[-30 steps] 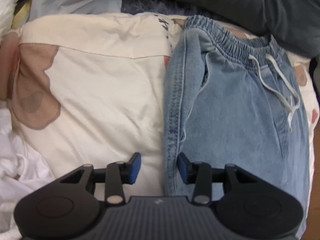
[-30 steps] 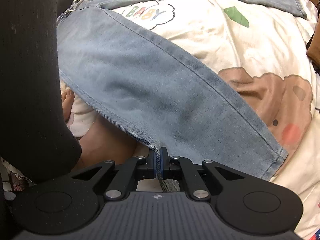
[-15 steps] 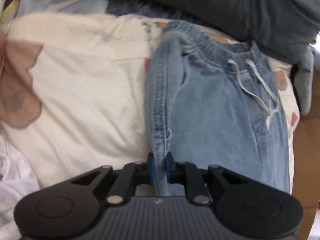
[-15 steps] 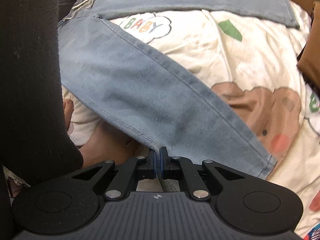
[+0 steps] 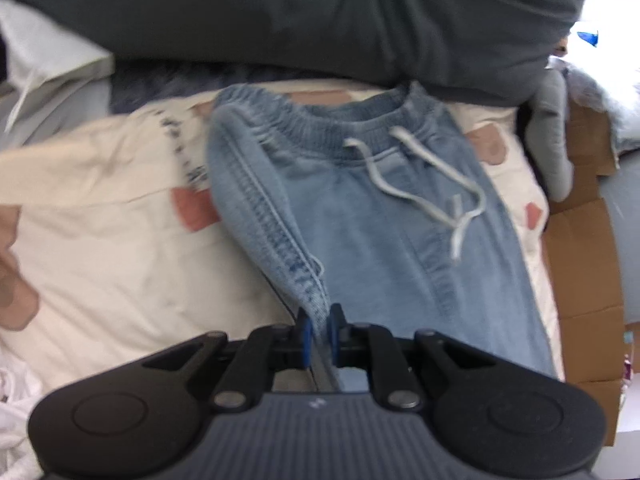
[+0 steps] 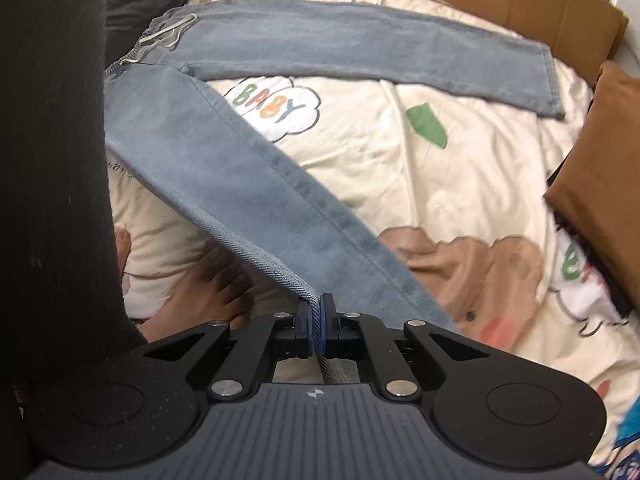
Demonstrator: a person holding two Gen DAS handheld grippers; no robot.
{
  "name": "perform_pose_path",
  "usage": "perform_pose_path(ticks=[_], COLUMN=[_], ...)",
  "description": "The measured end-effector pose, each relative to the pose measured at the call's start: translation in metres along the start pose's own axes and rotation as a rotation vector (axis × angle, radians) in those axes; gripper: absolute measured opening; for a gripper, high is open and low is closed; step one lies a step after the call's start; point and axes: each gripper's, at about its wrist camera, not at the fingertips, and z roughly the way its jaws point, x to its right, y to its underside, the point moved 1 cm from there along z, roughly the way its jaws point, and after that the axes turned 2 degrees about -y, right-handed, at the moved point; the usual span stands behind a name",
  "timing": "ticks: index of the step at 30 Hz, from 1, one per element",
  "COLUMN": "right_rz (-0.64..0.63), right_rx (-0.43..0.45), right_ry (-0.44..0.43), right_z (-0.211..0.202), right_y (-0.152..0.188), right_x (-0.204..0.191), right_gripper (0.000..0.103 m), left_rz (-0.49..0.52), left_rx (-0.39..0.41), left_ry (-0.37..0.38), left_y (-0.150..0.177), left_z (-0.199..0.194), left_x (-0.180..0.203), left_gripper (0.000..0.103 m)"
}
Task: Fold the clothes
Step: 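Lift the folded trousers with both grippers and carry them toward the cardboard box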
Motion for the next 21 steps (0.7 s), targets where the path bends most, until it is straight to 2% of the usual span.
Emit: perform_pose_path(ticks=[11,15,21], right_rz=[-0.051,-0.082,-0.116], right_rx=[0.08,0.102,0.152], right_ry=[0.087,0.121,0.155], right_z=[-0.053,-0.069,-0.084], right_y=[-0.055,-0.077,-0.108], right_x=[0.011,0.015,0.023], right_gripper=[0.0,0.0,0.0], left_rz=[0.111,0.123,0.169], left_rx=[0.037,0.044,0.046], left_ry=[0.105,0.134,0.113], left_y=[-0.037,-0.049,-0.061], left_z=[-0.018,-0.02,-0.016], left_x=[0.074,0.096,0.124], left_gripper=[0.007,0.007,0.007])
